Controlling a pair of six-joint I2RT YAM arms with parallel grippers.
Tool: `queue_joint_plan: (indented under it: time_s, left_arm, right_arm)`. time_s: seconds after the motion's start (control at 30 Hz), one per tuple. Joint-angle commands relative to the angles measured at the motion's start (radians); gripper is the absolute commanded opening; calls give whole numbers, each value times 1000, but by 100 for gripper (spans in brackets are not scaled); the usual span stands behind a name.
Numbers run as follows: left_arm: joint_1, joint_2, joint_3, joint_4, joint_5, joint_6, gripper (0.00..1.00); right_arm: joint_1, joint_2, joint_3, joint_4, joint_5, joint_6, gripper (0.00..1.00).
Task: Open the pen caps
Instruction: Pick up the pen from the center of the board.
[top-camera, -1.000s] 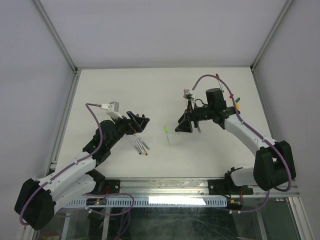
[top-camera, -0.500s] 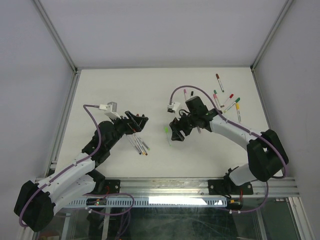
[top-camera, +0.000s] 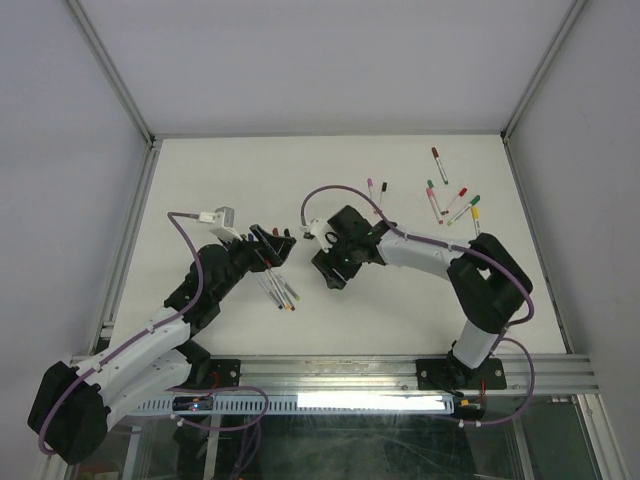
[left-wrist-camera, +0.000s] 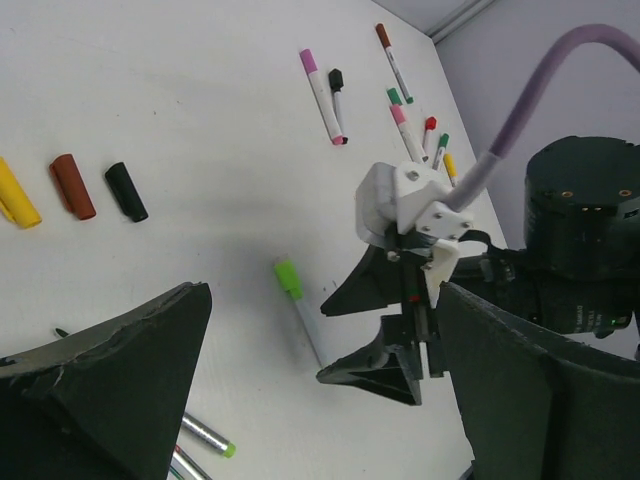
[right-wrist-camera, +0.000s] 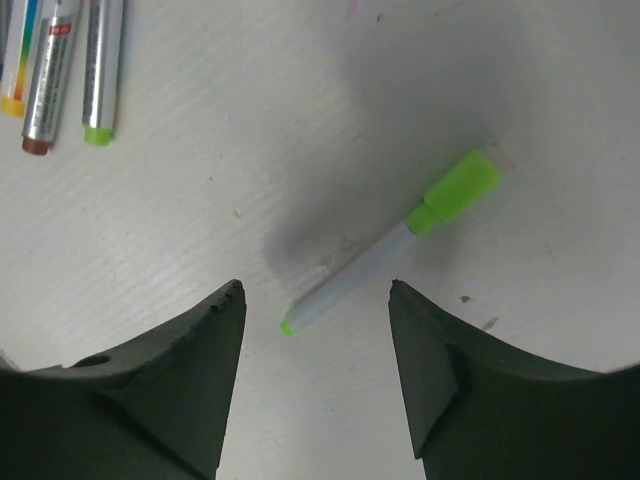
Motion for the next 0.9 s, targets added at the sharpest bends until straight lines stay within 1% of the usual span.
queue_joint_plan:
  time_s: [0.0,0.17,0.3,0.33,0.5,0.67,0.73,0.87]
  left_arm:
    - [-2,-31,0,40,-21,-10,99]
    - [-2,-55,-10,28,-43,-6,99]
    - [-3,-58,-9,26,-43,-1,99]
    - [-3,-57,-8,24,-41,0,99]
    - [-3,-69,-14,17,-39,1,99]
    - [-2,-77,-19,17,-33,-1,99]
    - [-3,-74,-20,22,-26,-3,99]
    - [-3,-61,-24,50,-2,-13,99]
  right_arm:
    - [28,58,67,35,103,94,60]
    - [30,67,58,47,146,104,49]
    - [30,81,56,45,166,90,44]
    - [30,87,58,42,174,85,41]
    - [30,101,66,23,217,58,32]
    - [10,86,67,12,221,34,14]
    - [0,87,70,4,216,28,9]
    - [-25,86,78,-13,205,19,8]
